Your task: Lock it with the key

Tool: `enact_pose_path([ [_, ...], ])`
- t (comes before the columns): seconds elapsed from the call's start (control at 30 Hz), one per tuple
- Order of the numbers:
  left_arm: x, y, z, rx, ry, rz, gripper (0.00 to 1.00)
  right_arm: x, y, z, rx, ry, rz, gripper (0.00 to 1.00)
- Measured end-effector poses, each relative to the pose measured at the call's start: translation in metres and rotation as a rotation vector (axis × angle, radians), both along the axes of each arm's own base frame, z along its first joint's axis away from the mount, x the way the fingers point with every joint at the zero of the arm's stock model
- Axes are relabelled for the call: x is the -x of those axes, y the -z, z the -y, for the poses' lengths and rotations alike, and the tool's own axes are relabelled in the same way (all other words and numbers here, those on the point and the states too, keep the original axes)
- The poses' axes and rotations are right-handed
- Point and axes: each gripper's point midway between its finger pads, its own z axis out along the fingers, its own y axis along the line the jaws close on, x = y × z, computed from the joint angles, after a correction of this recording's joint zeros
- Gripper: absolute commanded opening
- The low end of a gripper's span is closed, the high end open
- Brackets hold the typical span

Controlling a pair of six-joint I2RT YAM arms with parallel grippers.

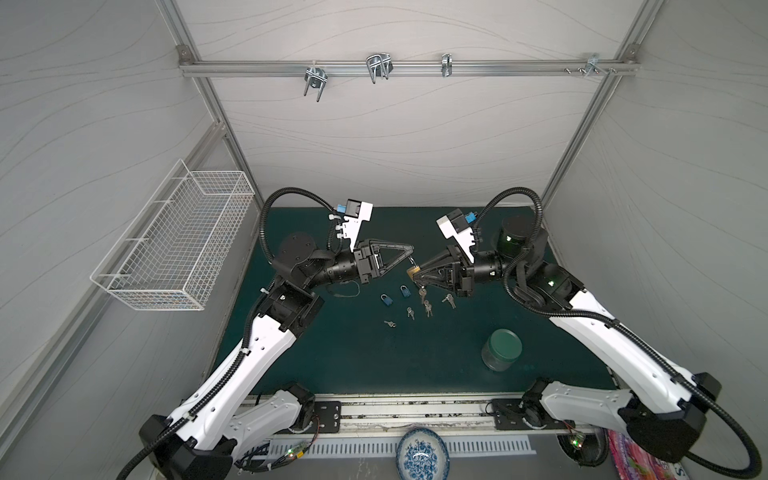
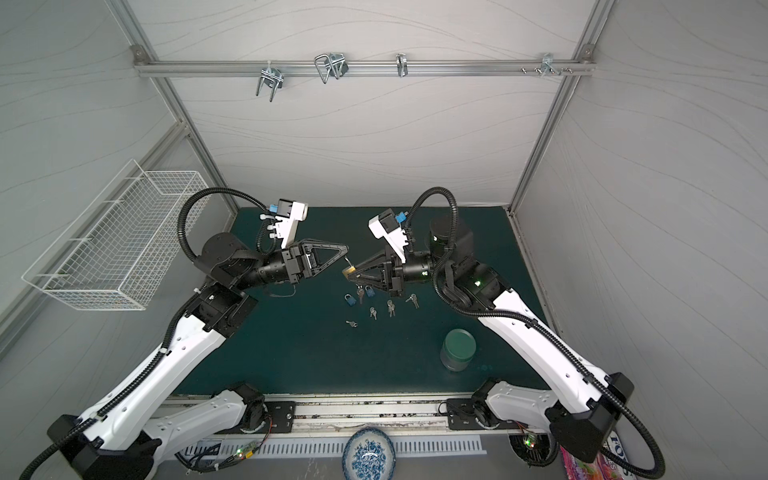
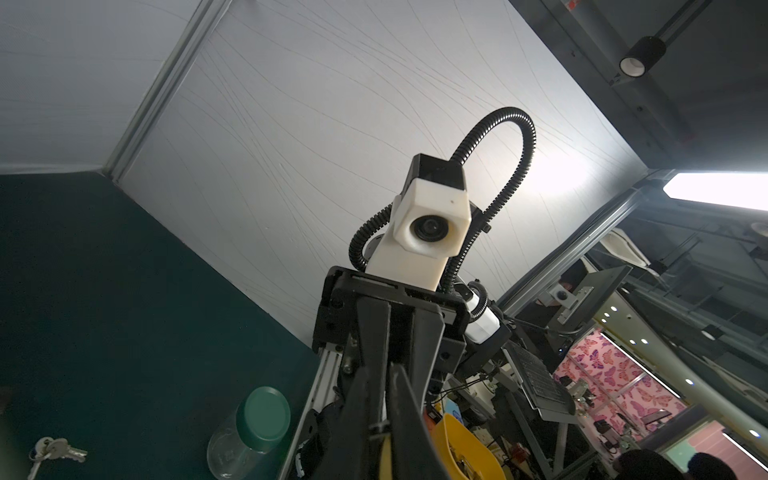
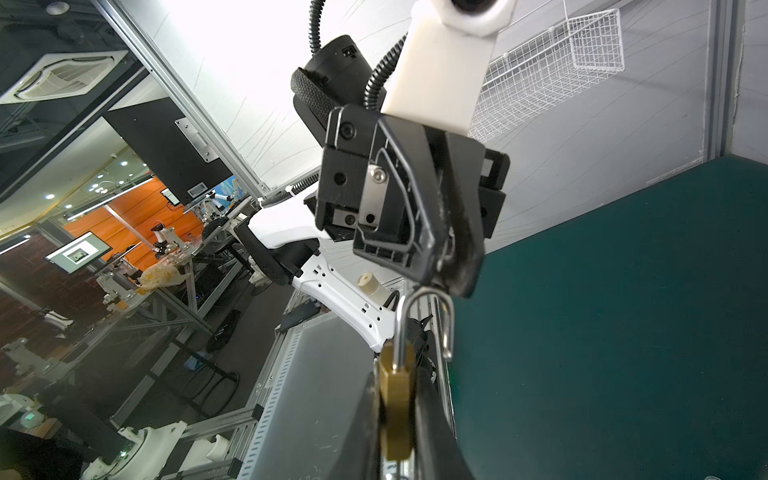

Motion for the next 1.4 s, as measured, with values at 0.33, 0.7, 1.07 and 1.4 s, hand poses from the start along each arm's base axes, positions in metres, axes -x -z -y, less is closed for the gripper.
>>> enact_pose_path([
  [0.33,0.000,0.000,0.000,0.000,-0.002,0.004,0.00,-0.005,0.000,0.003,0.003,0.029,0.001,0.00],
  [0.7,0.003,-0.001,0.001,0.000,0.018,0.008,0.28,-0.007,-0.001,0.004,0.001,0.045,0.004,0.00],
  [1.07,0.004,-0.001,0.000,0.002,0.019,0.006,0.53,-0.007,-0.001,0.004,0.002,0.046,0.003,0.00],
  [1.4,0.007,0.000,0.003,-0.010,0.034,0.006,0.52,-0.015,0.001,0.002,0.032,0.081,-0.006,0.00],
])
